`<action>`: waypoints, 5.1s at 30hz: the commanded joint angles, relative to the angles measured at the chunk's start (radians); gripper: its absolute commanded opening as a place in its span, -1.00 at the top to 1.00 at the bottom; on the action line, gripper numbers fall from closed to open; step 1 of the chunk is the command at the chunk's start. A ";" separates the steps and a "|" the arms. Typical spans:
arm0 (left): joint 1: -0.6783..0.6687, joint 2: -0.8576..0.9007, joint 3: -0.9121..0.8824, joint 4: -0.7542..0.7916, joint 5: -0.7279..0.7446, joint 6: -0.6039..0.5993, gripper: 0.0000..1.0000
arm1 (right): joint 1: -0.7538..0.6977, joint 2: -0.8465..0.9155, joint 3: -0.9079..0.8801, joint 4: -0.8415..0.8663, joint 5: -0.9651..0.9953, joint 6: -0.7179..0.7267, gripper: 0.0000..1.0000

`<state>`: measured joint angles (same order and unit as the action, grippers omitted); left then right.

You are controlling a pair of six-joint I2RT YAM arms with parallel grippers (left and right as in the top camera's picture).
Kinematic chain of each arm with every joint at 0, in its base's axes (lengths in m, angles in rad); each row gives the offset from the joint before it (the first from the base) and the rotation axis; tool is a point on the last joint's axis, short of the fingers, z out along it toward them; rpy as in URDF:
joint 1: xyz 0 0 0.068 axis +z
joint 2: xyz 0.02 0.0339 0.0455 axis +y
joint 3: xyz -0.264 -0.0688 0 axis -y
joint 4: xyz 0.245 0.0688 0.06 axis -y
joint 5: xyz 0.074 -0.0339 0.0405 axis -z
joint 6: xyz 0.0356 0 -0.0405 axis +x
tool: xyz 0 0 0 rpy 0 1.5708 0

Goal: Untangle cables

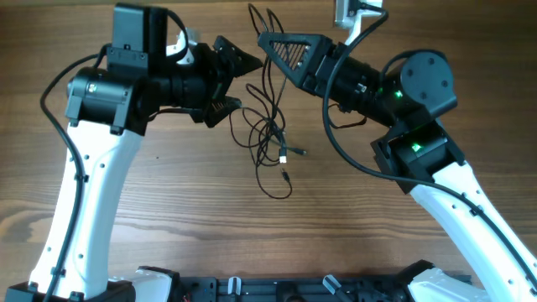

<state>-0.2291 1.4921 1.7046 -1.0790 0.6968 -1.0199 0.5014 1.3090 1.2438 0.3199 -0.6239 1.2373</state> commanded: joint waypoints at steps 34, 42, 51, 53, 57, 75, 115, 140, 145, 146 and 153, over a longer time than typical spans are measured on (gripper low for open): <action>0.742 -0.056 0.008 0.514 0.454 -0.202 0.92 | -0.376 0.010 0.006 -1.226 0.627 -0.415 0.91; 0.742 -0.056 0.008 1.490 0.383 -1.001 0.92 | -0.373 0.154 0.001 -1.174 0.336 -0.566 0.91; 0.659 -0.058 0.008 1.480 0.266 -1.113 0.92 | -0.301 0.202 0.002 -0.993 -0.127 -0.854 -0.99; 0.619 -0.058 0.008 1.415 0.262 -1.113 0.92 | -0.283 0.193 0.002 -0.807 -0.424 -0.931 -0.99; 0.536 -0.056 0.008 1.305 0.233 -1.112 0.92 | -0.098 0.195 0.002 -0.564 -0.345 -0.913 -0.99; 0.453 -0.056 0.008 0.991 0.194 -0.887 0.92 | 0.237 0.284 0.002 -0.192 0.199 -0.701 0.91; 0.412 -0.045 0.008 0.019 0.681 -0.236 -0.61 | 0.199 0.198 0.002 0.090 -0.231 -0.781 0.91; 0.369 -0.045 0.008 0.117 0.444 -0.272 0.92 | 0.198 0.198 0.002 0.095 -0.170 -0.702 0.33; 0.369 -0.045 0.008 0.575 0.352 -0.454 0.92 | 0.132 0.194 0.002 -0.123 -0.158 -0.685 -0.93; 0.369 -0.045 0.008 0.705 0.342 -0.508 0.92 | 0.119 0.193 0.002 -0.153 -0.159 -0.684 -0.96; 0.370 -0.028 0.008 1.142 -0.123 -0.532 0.92 | 0.067 0.188 0.002 -0.440 -0.159 -0.688 -0.99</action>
<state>0.1402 1.4460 1.7031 0.0685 0.8268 -1.5406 0.5678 1.4994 1.2407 -0.0723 -0.7841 0.5526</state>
